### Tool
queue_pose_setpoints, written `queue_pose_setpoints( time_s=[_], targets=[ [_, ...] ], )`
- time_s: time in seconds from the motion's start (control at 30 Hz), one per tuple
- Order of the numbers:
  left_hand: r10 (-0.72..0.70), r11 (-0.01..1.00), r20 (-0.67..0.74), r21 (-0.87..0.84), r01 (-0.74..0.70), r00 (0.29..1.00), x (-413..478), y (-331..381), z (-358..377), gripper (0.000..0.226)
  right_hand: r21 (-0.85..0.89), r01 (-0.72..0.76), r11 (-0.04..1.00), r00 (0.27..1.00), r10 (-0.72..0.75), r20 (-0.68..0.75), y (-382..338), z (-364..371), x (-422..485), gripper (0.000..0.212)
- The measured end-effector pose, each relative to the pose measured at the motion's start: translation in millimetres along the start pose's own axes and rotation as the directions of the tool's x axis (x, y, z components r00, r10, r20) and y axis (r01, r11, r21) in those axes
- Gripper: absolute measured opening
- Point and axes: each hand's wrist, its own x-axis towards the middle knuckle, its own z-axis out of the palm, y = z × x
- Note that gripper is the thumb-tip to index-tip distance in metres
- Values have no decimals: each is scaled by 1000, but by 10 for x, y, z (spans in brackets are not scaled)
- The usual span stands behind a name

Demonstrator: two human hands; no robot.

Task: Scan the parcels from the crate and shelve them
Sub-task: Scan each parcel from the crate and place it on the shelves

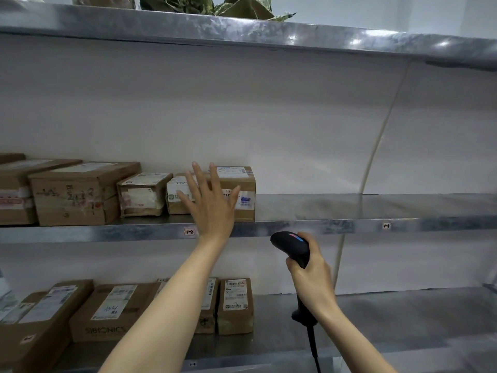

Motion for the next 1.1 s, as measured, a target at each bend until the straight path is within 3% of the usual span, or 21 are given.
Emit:
queue_pose_setpoints(
  time_s=[0.57,0.83,1.1],
  targets=[
    [-26,999,89,22,24,996,-100,-120,174,82,6,-8,1000,1000,8,24,-12,54,25,53],
    [64,997,186,41,-73,980,-311,-289,53,77,22,12,1000,1000,-13,26,-156,19,-141,51],
    [121,992,281,3,-127,952,-535,-543,-109,92,60,36,998,998,-39,41,-292,7,-334,50]
  ],
)
